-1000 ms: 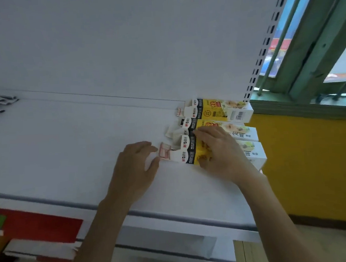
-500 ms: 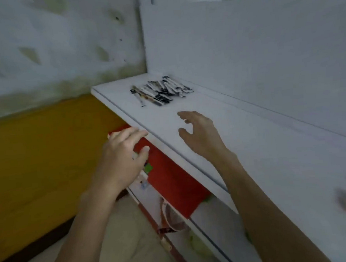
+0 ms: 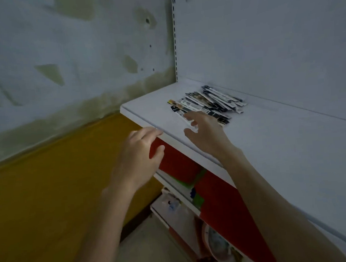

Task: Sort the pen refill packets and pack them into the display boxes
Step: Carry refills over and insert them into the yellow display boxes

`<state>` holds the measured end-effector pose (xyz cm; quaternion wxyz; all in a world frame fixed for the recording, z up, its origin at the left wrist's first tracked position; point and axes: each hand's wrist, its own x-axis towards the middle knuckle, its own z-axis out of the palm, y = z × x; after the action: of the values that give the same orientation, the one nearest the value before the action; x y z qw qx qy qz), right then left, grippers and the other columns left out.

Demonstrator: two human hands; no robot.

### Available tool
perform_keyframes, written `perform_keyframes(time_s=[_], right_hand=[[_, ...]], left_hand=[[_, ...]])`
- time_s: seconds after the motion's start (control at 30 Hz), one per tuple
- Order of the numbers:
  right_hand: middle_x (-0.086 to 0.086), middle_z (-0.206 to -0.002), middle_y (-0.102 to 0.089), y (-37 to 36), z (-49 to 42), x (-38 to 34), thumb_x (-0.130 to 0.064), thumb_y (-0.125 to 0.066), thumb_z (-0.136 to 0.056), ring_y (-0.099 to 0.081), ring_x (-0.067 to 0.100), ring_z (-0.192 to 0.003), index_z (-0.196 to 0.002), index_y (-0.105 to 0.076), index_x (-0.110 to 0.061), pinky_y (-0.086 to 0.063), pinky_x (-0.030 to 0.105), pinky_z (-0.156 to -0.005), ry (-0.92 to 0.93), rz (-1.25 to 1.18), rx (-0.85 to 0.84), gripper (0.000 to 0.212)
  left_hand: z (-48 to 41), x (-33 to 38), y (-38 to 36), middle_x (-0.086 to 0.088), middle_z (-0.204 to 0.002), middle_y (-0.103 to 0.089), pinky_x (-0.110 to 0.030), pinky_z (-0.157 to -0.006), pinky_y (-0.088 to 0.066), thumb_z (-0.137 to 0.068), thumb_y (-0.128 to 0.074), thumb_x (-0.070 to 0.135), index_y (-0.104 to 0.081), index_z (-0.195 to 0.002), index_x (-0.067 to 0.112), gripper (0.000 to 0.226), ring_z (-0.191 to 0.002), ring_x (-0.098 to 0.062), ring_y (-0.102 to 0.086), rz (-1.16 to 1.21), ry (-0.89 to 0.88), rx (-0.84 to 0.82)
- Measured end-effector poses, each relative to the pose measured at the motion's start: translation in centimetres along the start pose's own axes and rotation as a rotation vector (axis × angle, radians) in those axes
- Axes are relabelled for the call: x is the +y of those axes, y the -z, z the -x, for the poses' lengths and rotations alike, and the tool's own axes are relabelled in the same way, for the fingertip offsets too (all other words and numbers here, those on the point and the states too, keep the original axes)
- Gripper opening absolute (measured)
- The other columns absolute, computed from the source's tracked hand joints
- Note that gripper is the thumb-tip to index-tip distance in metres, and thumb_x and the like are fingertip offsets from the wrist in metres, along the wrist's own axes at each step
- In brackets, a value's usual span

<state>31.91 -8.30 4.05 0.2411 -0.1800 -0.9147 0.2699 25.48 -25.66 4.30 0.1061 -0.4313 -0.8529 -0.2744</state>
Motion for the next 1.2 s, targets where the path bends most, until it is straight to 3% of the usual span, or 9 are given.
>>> perform_keyframes(time_s=[0.23,0.37,0.53,0.63,0.7,0.87,1.0,1.13,1.2], right_hand=[[0.004,-0.116,-0.057,-2.4,-7.8,2.6,-0.013,-0.057,-0.087,-0.054,0.021,-0.106,-0.125,-0.054,-0.012,-0.048,0.032,-0.084,-0.063,-0.019,0.153,0.038],[-0.004,-0.105,-0.056,-2.6,-10.8,3.5,-0.011,-0.059,-0.087,-0.052,0.01,-0.094,-0.122,-0.057,-0.012,-0.037,0.014,-0.074,-0.096,-0.059,0.331,0.034],[0.001,-0.116,-0.061,-3.0,-14.7,4.7,-0.013,-0.06,-0.087,-0.051,0.007,-0.096,-0.124,-0.056,-0.011,-0.033,0.01,-0.083,-0.141,-0.023,0.417,0.038],[0.002,-0.118,-0.061,-3.1,-15.6,6.1,-0.013,-0.06,-0.087,-0.052,0.009,-0.1,-0.124,-0.056,-0.011,-0.035,0.015,-0.086,-0.24,0.038,0.458,0.037],[0.001,-0.115,-0.062,-3.4,-15.9,7.3,-0.017,-0.061,-0.086,-0.055,0.011,-0.098,-0.122,-0.057,-0.014,-0.039,0.019,-0.087,-0.359,0.091,0.408,0.036],[0.0,-0.11,-0.063,-6.1,-17.2,7.8,-0.024,-0.068,-0.08,-0.057,0.013,-0.094,-0.117,-0.062,-0.02,-0.046,0.026,-0.08,-0.539,0.27,0.018,0.038],[-0.001,-0.096,-0.067,-6.3,-18.4,7.6,-0.013,-0.063,-0.082,-0.059,0.015,-0.087,-0.097,-0.072,-0.019,-0.051,0.033,-0.078,-0.554,0.326,0.069,0.018],[-0.003,-0.089,-0.063,-6.0,-18.3,7.6,-0.009,-0.062,-0.084,-0.056,0.012,-0.081,-0.085,-0.067,-0.021,-0.048,0.026,-0.075,-0.597,0.261,0.265,0.014],[-0.007,-0.083,-0.061,-6.3,-18.1,7.1,-0.007,-0.063,-0.083,-0.057,0.011,-0.078,-0.081,-0.062,-0.024,-0.047,0.022,-0.073,-0.608,0.157,0.434,0.018]], left_hand=[[-9.0,-6.5,-4.3,0.001,-0.132,-0.053,-0.03,-0.103,-0.028,-0.091,-0.055,0.023,-0.057,-0.124,0.021,0.033,-0.125,-0.017,-0.04,0.104,-0.04,-0.021],[-13.9,-8.4,-5.9,0.004,-0.131,-0.052,-0.026,-0.099,-0.026,-0.091,-0.056,0.024,-0.058,-0.123,0.023,0.032,-0.123,-0.015,-0.04,0.184,-0.058,0.015],[-19.7,-8.6,-8.1,0.006,-0.133,-0.051,-0.022,-0.098,-0.021,-0.092,-0.051,0.029,-0.055,-0.125,0.024,0.034,-0.123,-0.013,-0.038,0.281,-0.152,-0.001],[-23.1,-8.7,-10.0,0.001,-0.13,-0.054,-0.027,-0.099,-0.028,-0.085,-0.047,0.032,-0.058,-0.122,0.02,0.041,-0.12,-0.016,-0.043,0.373,-0.24,-0.064],[-25.1,-9.0,-11.7,0.001,-0.129,-0.055,-0.03,-0.098,-0.033,-0.085,-0.049,0.029,-0.059,-0.121,0.02,0.039,-0.117,-0.017,-0.045,0.41,-0.302,-0.122],[-28.8,-9.8,-14.9,0.0,-0.13,-0.054,-0.032,-0.098,-0.034,-0.086,-0.062,0.015,-0.06,-0.12,0.018,0.034,-0.118,-0.02,-0.044,0.433,-0.436,-0.27],[-30.8,-10.9,-15.9,-0.001,-0.124,-0.058,-0.031,-0.097,-0.037,-0.079,-0.07,0.017,-0.063,-0.116,0.018,0.038,-0.114,-0.02,-0.048,0.408,-0.538,-0.338],[-30.9,-12.2,-15.7,0.001,-0.088,-0.064,-0.03,-0.072,-0.048,-0.082,-0.067,0.023,-0.068,-0.088,0.019,0.008,-0.083,-0.015,-0.058,0.568,-0.33,-0.179],[-31.0,-12.0,-15.4,0.007,-0.075,-0.065,-0.02,-0.062,-0.045,-0.088,-0.057,0.033,-0.067,-0.08,0.022,0.017,-0.072,-0.009,-0.061,0.623,-0.2,-0.279]])
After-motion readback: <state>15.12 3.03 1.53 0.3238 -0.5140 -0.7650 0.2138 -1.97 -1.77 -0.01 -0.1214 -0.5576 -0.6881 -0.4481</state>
